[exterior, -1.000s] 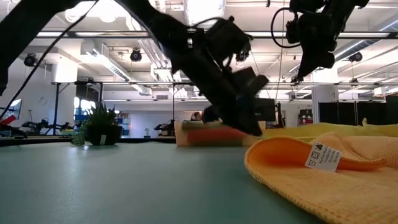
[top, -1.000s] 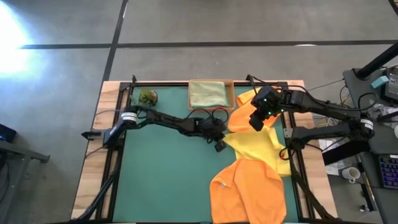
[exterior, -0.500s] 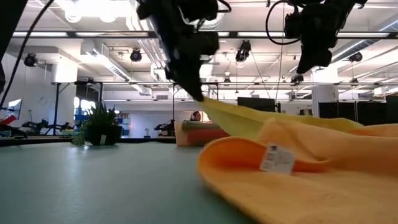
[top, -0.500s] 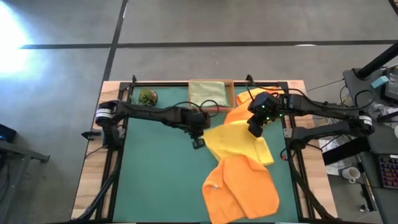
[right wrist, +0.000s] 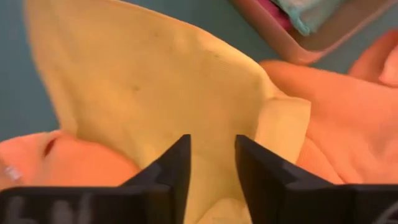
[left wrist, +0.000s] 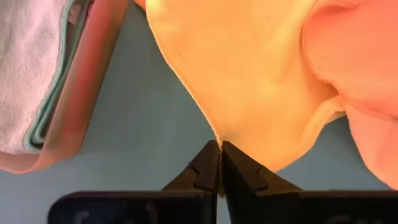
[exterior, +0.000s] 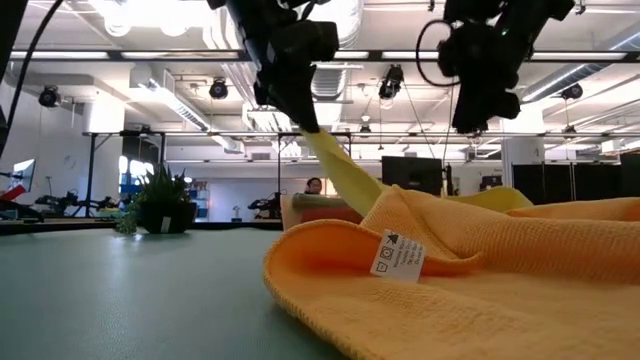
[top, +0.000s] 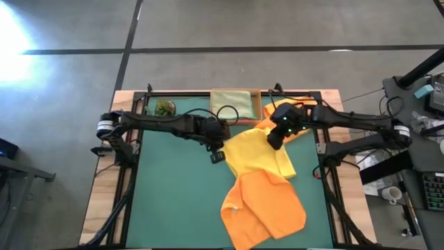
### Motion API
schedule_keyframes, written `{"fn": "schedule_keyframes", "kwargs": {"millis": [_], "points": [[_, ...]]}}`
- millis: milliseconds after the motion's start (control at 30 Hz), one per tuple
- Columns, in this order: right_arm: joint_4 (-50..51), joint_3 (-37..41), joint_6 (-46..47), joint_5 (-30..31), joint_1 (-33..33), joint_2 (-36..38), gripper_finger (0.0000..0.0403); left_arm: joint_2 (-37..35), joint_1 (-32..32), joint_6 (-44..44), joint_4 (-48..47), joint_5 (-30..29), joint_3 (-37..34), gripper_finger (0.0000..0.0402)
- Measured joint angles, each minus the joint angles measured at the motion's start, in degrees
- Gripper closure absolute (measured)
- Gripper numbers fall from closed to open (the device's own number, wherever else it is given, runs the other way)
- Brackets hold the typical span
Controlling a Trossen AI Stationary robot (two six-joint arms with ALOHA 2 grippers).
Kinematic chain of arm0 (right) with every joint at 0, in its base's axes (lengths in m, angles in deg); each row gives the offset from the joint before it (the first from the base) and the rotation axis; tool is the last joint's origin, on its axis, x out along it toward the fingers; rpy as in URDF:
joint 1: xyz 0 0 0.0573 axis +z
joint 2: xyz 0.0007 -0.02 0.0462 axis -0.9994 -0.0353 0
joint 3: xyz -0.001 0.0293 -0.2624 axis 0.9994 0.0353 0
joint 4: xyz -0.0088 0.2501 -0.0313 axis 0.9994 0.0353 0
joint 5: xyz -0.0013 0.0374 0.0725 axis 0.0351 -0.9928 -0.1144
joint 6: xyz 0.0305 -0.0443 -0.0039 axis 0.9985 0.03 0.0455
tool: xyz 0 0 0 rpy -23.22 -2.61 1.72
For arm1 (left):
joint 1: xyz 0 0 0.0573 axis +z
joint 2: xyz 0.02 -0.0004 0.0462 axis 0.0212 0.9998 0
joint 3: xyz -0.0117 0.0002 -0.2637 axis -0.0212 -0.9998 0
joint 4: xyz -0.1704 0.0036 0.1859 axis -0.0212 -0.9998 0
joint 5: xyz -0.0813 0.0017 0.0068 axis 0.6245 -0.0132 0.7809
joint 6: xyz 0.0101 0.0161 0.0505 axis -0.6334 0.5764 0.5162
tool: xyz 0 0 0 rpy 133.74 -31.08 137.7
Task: Fold microfiber towels
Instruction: Fold the yellow microfiber towel
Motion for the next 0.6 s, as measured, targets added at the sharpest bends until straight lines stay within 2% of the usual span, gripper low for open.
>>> {"fn": "schedule_keyframes", "kwargs": {"millis": [133, 233, 467, 600], "points": [[-0.3, 0.0, 3.7, 1.2, 0.0, -4.3, 0.0247, 0.2, 0.0, 0.0, -0.2, 0.0, 0.0, 0.0402], [-0.7, 0.0, 5.5, 1.6, 0.0, -7.4, 0.0233, 0.2, 0.0, 0.0, -0.1, -0.1, 0.0, 0.0402], [-1.3, -0.5, 12.6, 9.8, -0.1, -12.3, 0.0237, 0.2, 0.0, 0.3, -0.1, -0.1, 0.0, 0.0402], [-3.3, -1.4, 14.1, 10.8, -0.5, -15.0, 0.0248, 0.2, 0.0, 0.5, -0.1, -0.1, 0.0, 0.0402]]}}
